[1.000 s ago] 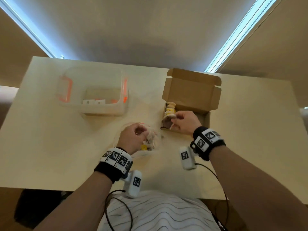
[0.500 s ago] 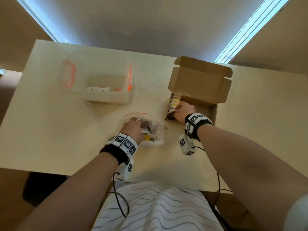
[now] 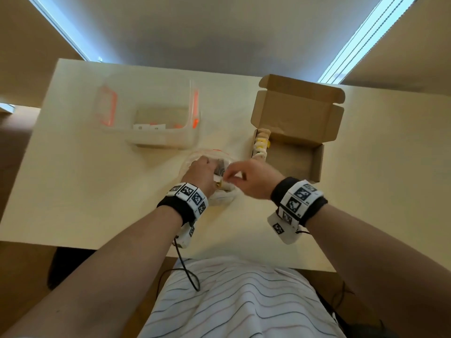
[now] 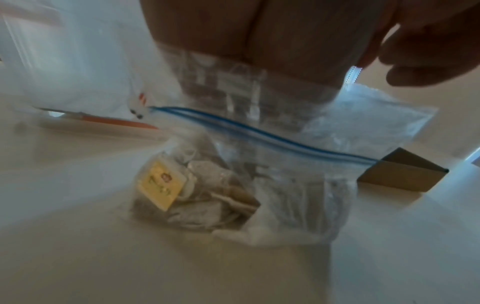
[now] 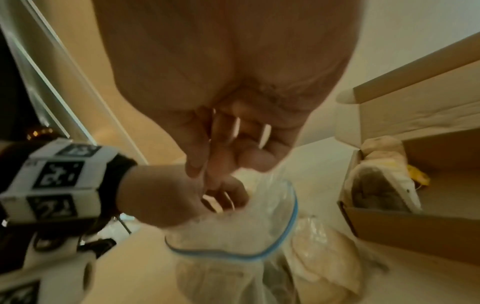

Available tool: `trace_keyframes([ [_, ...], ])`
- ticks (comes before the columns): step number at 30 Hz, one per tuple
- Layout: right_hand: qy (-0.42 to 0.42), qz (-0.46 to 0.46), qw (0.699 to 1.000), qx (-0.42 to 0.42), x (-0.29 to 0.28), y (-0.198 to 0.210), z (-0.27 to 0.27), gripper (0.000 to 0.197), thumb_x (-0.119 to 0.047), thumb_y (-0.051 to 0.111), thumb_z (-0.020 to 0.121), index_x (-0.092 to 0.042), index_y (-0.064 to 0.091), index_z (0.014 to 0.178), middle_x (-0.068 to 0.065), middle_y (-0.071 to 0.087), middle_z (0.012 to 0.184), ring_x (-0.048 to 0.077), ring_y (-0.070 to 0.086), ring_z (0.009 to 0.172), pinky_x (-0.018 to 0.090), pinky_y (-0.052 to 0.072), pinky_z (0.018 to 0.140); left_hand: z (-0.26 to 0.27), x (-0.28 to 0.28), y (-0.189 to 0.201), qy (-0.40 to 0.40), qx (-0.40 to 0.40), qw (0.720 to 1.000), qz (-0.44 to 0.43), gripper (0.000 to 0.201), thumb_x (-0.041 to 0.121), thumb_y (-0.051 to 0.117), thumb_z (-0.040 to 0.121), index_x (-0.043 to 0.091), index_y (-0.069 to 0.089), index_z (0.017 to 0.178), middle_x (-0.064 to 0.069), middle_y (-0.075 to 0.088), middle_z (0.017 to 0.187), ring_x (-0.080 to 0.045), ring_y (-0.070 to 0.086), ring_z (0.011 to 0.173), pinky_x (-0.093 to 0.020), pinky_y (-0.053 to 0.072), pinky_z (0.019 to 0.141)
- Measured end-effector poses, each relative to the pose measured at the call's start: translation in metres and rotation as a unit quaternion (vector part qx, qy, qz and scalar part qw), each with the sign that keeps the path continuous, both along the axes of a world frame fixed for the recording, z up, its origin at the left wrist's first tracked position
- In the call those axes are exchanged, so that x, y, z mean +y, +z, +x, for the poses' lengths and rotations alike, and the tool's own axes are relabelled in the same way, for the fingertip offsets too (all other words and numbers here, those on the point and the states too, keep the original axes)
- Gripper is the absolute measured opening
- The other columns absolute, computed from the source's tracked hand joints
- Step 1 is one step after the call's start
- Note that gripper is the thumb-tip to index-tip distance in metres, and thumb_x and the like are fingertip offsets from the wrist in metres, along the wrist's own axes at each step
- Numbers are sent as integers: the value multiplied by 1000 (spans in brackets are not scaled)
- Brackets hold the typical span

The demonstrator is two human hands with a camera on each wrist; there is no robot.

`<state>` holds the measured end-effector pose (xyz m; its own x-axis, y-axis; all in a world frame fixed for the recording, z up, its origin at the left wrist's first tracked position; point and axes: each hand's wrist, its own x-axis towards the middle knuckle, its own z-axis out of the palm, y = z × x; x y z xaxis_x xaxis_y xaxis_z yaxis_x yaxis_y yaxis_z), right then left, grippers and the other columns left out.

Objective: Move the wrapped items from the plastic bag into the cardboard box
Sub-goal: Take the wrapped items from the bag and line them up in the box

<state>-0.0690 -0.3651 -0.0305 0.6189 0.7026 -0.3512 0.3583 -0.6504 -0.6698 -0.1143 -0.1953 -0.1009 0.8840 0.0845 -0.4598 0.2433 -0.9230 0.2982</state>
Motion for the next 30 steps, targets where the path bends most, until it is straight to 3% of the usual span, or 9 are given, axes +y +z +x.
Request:
trace_keyframes([
  [3,76,-164,983,-20,14,-11,-12,27,-25,47,100,-28,61,123,2,64,116,24,62,100,34,50,81,-9,4,-2,-34,-7,999,34,39,11,70,83,19,67,121,-7,53,135,-29,56,114,-40,49,97],
  [6,56,-243,967,-50,14,-22,-20,32,-20,45,99,-21,49,131,7,59,124,30,61,104,35,44,72,-13,5,-4,-29,-10,999,31,28,19,68,88,20,71,116,-4,58,131,-26,58,113,-36,47,99],
  [13,-16,-245,967,-71,6,-25,-27,46,-28,68,89,-17,43,126,4,64,112,28,65,91,35,46,64,-21,0,-5,-11,8,1000,-13,58,42,71,83,26,51,135,-3,50,139,-24,51,123,-35,43,104],
  [16,-41,-207,977,-41,6,-20,-27,49,-21,69,88,-15,41,128,8,64,110,28,64,88,35,48,65,-18,-10,0,-93,-21,995,24,75,51,70,81,28,38,144,-7,38,147,-29,38,134,-42,37,110],
  [18,-47,-194,979,-36,8,-16,-29,50,-15,68,88,-15,40,129,9,63,111,27,62,89,32,44,63,-14,-17,2,-126,21,990,52,68,55,65,83,32,41,143,-8,34,149,-33,34,135,-47,39,108],
  [22,-59,-194,979,-28,8,-13,-30,51,-12,66,88,-15,41,132,10,63,114,28,63,92,34,48,65,-9,-26,5,-156,-8,982,106,30,38,52,92,32,62,119,2,48,135,-27,43,123,-39,42,94],
  [25,-76,-192,978,-22,1,-10,-28,50,-13,66,88,-15,42,133,10,61,118,30,62,97,33,47,68,-6,-22,4,-149,-29,988,33,19,18,50,90,26,63,100,2,62,119,-19,53,97,-29,40,83],
  [27,-82,-187,979,-19,-2,-8,-28,50,-13,65,89,-15,42,134,10,61,116,29,62,97,33,48,70,-8,-19,-1,-145,-18,989,14,24,27,51,91,25,61,113,-1,60,126,-18,53,105,-30,41,93],
  [30,-78,-181,980,-17,0,-6,-32,51,-12,65,89,-15,41,134,10,62,114,29,62,96,36,52,73,-10,-23,-6,-163,59,981,85,49,48,52,92,31,47,139,-7,42,146,-31,41,132,-44,36,107],
])
